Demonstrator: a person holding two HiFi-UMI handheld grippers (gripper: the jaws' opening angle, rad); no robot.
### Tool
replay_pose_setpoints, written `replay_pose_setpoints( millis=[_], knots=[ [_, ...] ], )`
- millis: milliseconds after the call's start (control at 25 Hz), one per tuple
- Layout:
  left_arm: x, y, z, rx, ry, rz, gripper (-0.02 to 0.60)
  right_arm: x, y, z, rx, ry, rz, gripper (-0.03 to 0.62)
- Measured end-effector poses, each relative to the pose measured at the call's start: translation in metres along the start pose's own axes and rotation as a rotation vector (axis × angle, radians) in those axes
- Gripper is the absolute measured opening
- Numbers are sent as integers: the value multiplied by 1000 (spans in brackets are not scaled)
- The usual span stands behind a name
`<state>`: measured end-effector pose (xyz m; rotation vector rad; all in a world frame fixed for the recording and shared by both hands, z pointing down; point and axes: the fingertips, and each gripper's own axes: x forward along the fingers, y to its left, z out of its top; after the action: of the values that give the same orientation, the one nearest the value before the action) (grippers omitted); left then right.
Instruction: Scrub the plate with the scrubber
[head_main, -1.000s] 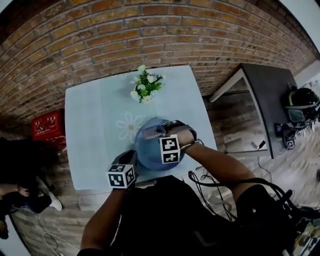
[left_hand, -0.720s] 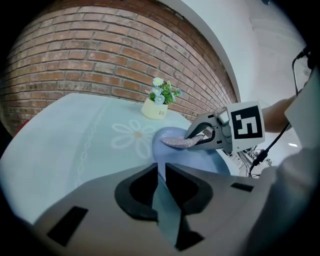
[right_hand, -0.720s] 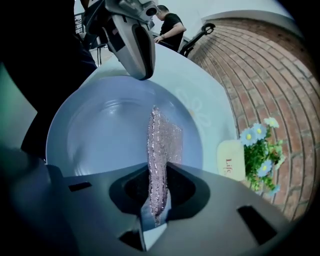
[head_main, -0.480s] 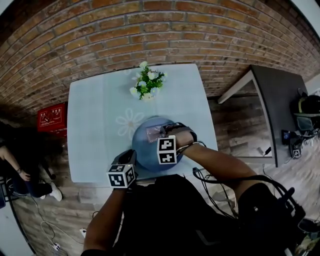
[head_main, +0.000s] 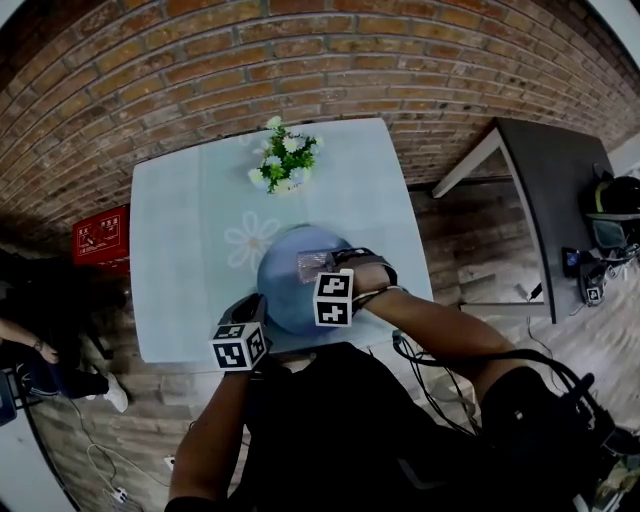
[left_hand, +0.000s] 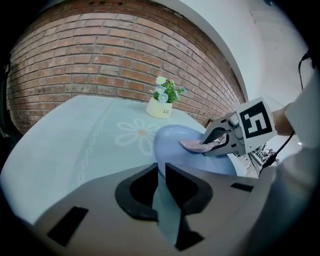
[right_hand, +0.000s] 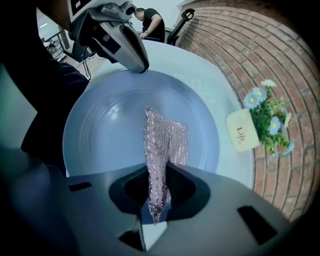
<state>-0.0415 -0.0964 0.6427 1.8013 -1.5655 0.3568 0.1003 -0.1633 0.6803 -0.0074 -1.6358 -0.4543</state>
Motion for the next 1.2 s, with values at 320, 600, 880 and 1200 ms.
replay_pose_setpoints(
  millis=[320,600,880,1200],
  knots=[
    [2,1,-1,35,40,-66,55,-4,21,-4,112,56,65,72],
    [1,-3,-1,75,84,-158,55,-11,44,-5,267,95,112,72],
    [-1,-4,0,127,110,-213,55,-15,61,2,377,114,145,72],
    [-8,-11,-6,166,128,-273,55,-23,90,32,453,83,224,72]
  ],
)
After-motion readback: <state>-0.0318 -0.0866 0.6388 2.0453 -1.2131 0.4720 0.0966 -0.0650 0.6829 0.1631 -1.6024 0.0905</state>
